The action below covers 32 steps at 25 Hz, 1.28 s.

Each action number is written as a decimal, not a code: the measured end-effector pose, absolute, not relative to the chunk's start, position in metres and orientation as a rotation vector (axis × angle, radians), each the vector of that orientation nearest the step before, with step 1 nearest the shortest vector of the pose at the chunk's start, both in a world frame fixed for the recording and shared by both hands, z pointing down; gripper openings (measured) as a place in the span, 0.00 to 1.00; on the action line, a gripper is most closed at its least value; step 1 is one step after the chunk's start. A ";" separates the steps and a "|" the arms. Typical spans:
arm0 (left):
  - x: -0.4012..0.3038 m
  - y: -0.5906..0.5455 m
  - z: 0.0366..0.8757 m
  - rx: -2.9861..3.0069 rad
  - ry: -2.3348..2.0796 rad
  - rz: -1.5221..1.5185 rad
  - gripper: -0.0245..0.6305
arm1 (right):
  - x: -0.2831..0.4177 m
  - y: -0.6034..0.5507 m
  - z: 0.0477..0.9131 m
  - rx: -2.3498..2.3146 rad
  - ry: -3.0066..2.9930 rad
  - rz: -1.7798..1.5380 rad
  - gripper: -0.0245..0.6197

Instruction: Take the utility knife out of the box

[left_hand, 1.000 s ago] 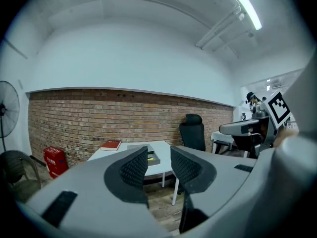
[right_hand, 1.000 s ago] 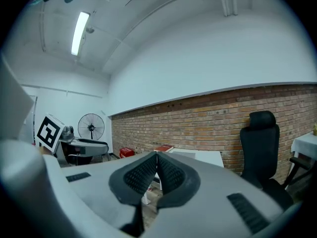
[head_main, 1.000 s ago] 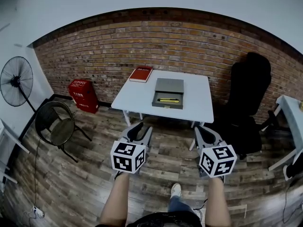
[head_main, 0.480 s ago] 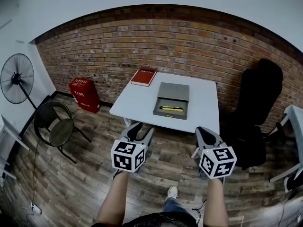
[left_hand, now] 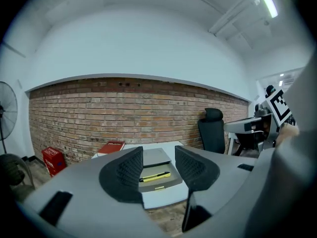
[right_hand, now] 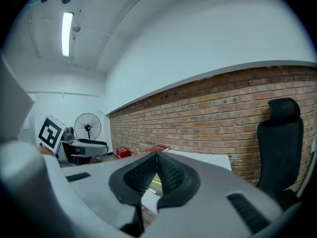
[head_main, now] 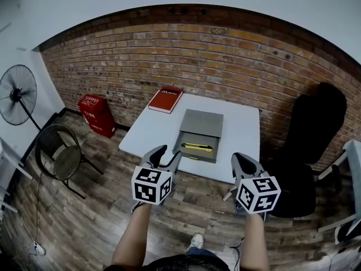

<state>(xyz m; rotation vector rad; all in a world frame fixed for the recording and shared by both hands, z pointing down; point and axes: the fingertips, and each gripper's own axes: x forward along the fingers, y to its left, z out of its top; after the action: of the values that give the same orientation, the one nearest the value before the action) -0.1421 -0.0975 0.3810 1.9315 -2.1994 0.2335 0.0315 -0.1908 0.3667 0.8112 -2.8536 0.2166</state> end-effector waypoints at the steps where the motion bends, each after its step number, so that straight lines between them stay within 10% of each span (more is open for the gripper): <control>1: -0.144 -0.107 0.381 1.932 -2.201 0.241 0.35 | 0.029 -0.200 0.366 0.808 -2.856 0.218 0.07; 32: -0.183 -0.261 0.428 2.187 -1.907 0.473 0.35 | -0.046 -0.316 0.380 0.908 -2.798 0.225 0.07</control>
<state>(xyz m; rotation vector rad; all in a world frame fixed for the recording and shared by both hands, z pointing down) -0.1833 -0.2611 0.4284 2.1870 -1.9072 0.4727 -0.0462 -0.3160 0.3800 0.9084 -2.7984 0.2252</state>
